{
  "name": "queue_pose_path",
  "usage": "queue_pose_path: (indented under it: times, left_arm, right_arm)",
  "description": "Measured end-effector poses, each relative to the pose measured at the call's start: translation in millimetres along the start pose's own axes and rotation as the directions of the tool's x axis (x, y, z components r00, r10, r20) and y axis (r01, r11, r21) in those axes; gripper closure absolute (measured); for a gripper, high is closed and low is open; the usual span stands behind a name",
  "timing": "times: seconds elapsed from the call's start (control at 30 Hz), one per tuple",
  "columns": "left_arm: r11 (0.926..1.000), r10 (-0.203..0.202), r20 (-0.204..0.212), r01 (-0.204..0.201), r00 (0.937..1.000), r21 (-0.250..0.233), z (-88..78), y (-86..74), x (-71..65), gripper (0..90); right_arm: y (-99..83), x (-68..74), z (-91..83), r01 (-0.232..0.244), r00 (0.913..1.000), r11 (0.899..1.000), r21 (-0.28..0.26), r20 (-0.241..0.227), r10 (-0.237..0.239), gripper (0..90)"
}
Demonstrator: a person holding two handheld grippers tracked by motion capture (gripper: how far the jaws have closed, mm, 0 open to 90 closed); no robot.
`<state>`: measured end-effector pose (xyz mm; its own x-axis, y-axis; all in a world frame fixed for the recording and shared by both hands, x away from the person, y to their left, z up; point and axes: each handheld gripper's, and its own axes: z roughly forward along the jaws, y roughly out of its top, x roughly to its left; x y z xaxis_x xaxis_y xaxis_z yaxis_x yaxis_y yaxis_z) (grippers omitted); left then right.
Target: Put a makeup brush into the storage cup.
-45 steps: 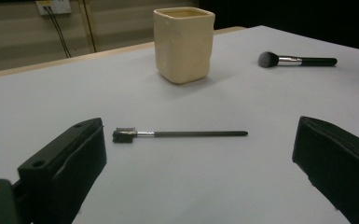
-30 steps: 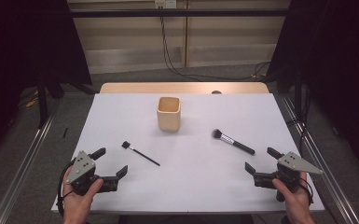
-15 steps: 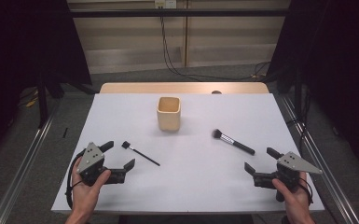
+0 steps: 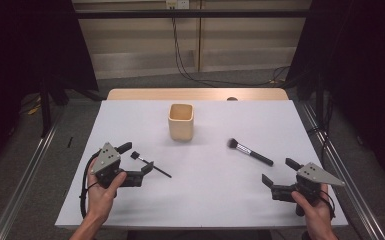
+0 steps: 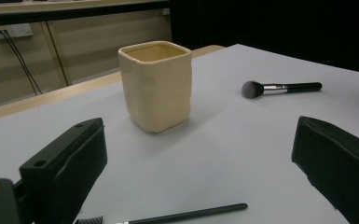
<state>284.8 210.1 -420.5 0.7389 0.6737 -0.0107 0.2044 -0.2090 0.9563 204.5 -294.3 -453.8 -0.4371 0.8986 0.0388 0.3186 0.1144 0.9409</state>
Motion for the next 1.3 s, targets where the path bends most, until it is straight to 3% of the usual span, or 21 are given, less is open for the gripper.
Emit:
queue_pose_path:
  times: [0.13,0.2,0.33,0.53,0.73,0.83,0.93,1.1,1.2,1.3]
  left_arm:
    - [0.9999,0.008,-0.034,-0.007,0.9994,0.015,7.0,4.5,4.4,3.3]
    - [0.9999,-0.003,-0.027,0.003,0.9996,0.011,11.5,7.1,7.2,3.3]
    - [0.9998,0.018,-0.022,-0.018,0.9996,0.007,20.3,10.8,12.2,3.3]
    - [0.9996,0.028,-0.044,-0.027,0.9986,0.005,29.0,15.1,20.3,3.3]
    - [0.9994,0.030,-0.026,-0.030,0.9992,0.018,38.6,18.8,26.6,3.4]
    - [0.9976,0.061,-0.036,-0.060,0.9975,0.036,43.2,21.1,28.7,4.1]
    - [0.9977,0.052,-0.013,-0.052,0.9986,0.043,47.8,22.6,31.0,5.0]
    - [0.9936,0.067,0.005,-0.067,0.9978,0.091,54.6,24.8,34.2,4.5]
    - [0.9927,0.049,0.026,-0.051,0.9985,0.109,56.1,27.7,38.9,4.4]
    - [0.9915,0.021,0.016,-0.023,0.9997,0.128,56.0,30.0,44.5,4.4]
  right_arm:
    - [0.1,0.0,0.4,0.001,1.0000,1.000,0.000,0.001,-0.001,0.1]
    - [0.2,0.3,0.2,0.000,1.0000,1.000,-0.001,-0.002,0.000,0.1]
    - [-0.1,-0.5,0.9,-0.009,1.0000,1.000,0.001,-0.002,0.009,0.1]
    - [0.0,-0.1,0.4,-0.004,1.0000,1.000,-0.002,-0.003,0.004,0.1]
    - [0.1,1.1,1.1,-0.005,1.0000,1.000,-0.002,-0.009,0.005,0.1]
    - [0.1,1.0,0.7,-0.004,1.0000,1.000,-0.002,-0.007,0.004,0.1]
    - [0.1,0.9,0.8,-0.004,1.0000,1.000,-0.001,-0.008,0.004,0.1]
    - [0.0,0.8,1.1,-0.004,1.0000,1.000,-0.001,-0.008,0.004,0.1]
    - [0.0,0.7,0.8,-0.003,1.0000,1.000,-0.001,-0.008,0.003,0.1]
    - [0.0,0.7,0.8,-0.004,1.0000,1.000,0.000,-0.008,0.004,0.0]
